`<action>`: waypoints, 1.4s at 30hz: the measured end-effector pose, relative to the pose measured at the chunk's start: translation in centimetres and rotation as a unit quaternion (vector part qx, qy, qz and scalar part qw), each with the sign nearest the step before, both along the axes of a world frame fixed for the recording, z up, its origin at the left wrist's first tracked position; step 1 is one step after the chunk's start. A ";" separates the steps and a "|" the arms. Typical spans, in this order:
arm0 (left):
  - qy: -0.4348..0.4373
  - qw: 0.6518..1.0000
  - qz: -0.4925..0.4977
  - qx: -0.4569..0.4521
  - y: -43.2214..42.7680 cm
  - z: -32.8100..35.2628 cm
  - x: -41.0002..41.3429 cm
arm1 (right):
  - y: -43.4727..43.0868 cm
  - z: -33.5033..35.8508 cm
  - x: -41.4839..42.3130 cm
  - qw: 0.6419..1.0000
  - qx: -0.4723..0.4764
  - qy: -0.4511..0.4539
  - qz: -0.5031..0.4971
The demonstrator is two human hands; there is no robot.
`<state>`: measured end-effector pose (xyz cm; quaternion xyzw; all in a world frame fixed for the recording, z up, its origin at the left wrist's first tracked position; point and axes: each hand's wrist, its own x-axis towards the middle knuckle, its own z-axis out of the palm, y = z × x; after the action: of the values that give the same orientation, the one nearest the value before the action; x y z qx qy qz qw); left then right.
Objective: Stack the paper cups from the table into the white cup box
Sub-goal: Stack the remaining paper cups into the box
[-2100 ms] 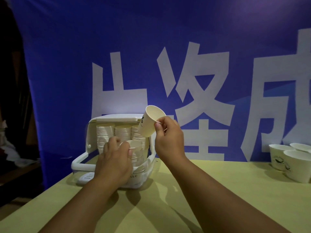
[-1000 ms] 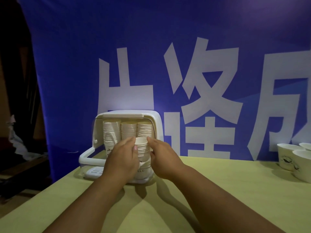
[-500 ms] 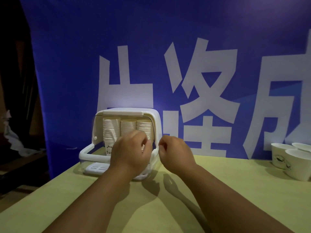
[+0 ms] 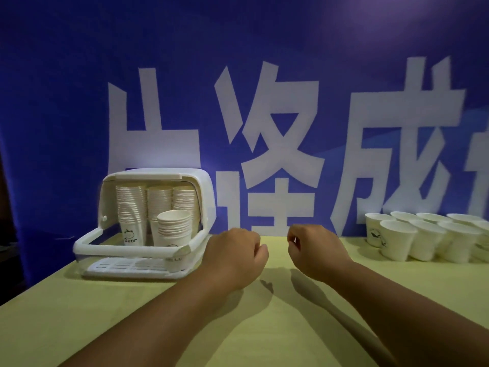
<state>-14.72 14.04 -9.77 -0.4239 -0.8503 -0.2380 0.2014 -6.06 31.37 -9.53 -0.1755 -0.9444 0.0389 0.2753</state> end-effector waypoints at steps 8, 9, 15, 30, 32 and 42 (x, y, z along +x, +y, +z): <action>0.002 1.000 -0.015 -0.021 9.5 -0.3 3.9 | 7.9 -0.9 5.2 0.997 -0.017 0.039 -0.062; 0.002 1.000 -0.019 -0.021 10.7 -0.6 4.3 | 8.9 -1.1 5.8 0.996 -0.021 0.049 -0.072; -0.036 0.998 -0.045 -0.023 18.6 -1.8 6.8 | 15.8 -2.6 10.6 0.976 -0.065 0.119 -0.170; -0.115 0.974 -0.192 -0.043 25.8 -4.5 9.9 | 19.8 -4.4 11.2 0.939 -0.181 0.153 -0.249; -0.116 0.974 -0.189 -0.044 25.9 -4.7 9.8 | 19.9 -4.3 11.2 0.937 -0.185 0.157 -0.252; -0.169 0.974 -0.148 0.015 26.2 -4.9 9.1 | 20.1 -4.3 10.8 0.928 -0.179 0.214 -0.248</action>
<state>-5.58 40.25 -14.65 -0.4956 -0.7963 -0.3461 0.0233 4.69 51.45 -13.78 -0.4382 -0.7667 0.1741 0.4357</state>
